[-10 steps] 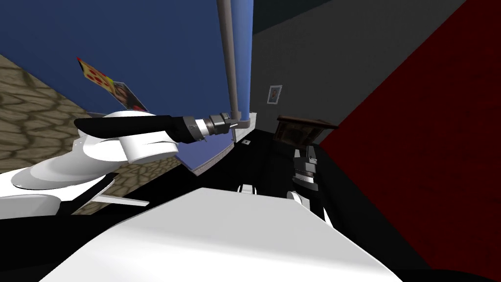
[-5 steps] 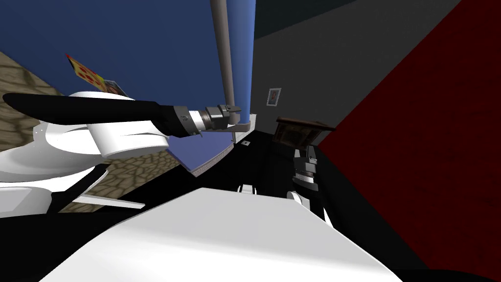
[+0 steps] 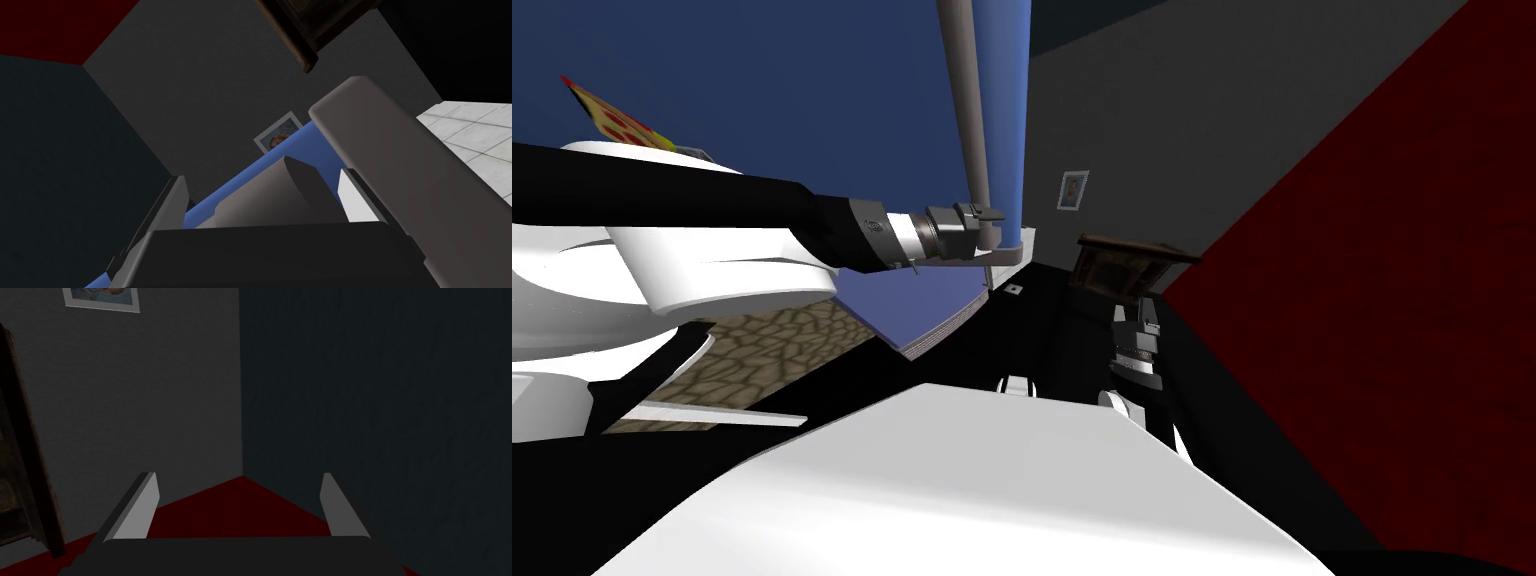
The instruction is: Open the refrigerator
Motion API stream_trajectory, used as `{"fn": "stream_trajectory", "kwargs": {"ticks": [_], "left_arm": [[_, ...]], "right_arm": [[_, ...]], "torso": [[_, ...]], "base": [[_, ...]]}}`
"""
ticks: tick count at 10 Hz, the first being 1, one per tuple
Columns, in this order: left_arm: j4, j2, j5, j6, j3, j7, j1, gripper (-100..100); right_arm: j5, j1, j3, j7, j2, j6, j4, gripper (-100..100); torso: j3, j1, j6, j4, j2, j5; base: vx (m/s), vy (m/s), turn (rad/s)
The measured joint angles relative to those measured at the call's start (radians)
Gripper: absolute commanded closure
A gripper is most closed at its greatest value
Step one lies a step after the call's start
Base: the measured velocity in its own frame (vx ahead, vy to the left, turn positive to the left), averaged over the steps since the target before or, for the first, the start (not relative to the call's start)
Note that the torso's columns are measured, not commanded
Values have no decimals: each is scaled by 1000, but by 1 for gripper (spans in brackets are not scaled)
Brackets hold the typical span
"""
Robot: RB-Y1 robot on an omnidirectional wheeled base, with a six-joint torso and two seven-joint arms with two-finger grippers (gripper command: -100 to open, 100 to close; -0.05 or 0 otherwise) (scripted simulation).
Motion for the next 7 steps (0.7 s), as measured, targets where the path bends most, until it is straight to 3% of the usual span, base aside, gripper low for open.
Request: {"fn": "stream_trajectory", "kwargs": {"ticks": [1,2,7], "left_arm": [[0,2,7,6,15,5,9,-100],[0,2,8,8,13,5,13,0],[0,2,12,14,1,5,22,0]], "right_arm": [[0,0,0,0,0,0,0,0],[0,0,0,0,0,0,0,0],[0,0,0,0,0,0,0,0]], "torso": [[1,1,-1,0,1,1],[1,1,0,-4,-1,2],[-5,0,2,-13,-14,2]], "base": [[11,-4,-6],[7,-3,-8],[0,0,0]]}}
